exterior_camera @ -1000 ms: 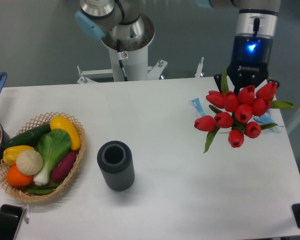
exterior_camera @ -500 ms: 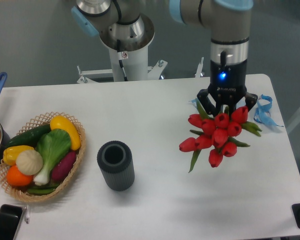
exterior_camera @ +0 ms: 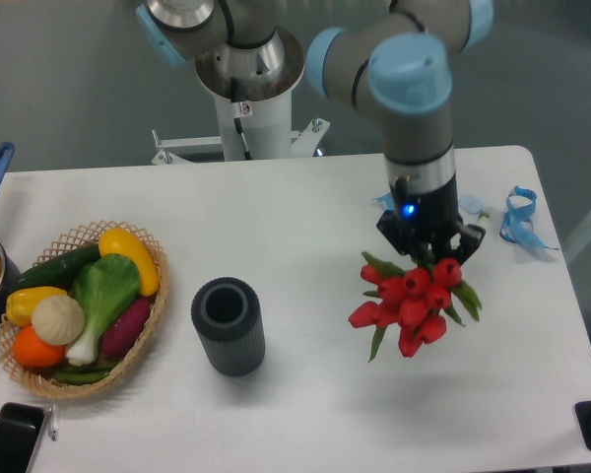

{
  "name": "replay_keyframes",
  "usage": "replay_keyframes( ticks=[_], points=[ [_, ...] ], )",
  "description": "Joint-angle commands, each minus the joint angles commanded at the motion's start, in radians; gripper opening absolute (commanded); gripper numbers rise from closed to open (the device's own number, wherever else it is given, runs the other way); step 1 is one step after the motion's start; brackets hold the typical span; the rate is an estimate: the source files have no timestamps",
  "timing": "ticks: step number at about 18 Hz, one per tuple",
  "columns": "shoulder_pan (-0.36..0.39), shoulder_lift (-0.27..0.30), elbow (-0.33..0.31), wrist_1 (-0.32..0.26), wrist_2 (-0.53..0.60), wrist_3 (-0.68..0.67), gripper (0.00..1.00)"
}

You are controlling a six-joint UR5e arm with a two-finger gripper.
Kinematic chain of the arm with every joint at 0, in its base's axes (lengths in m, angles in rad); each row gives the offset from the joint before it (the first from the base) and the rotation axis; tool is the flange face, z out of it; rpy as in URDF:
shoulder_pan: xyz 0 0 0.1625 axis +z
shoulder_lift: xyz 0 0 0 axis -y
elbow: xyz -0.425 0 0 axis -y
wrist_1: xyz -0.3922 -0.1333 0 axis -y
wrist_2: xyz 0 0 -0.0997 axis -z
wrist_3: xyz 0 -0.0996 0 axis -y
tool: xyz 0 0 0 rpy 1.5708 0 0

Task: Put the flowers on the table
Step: 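Carry the tulip bouquet away from the blue ribbon and lower it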

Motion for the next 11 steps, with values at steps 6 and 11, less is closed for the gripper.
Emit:
replay_keyframes(
  ticks=[6, 11],
  points=[
    [-0.012, -0.169, 0.072, 0.002, 0.002, -0.002, 0.29],
    [-0.014, -0.223, 0.088, 0.002, -0.006, -0.003, 0.29]
  ],
)
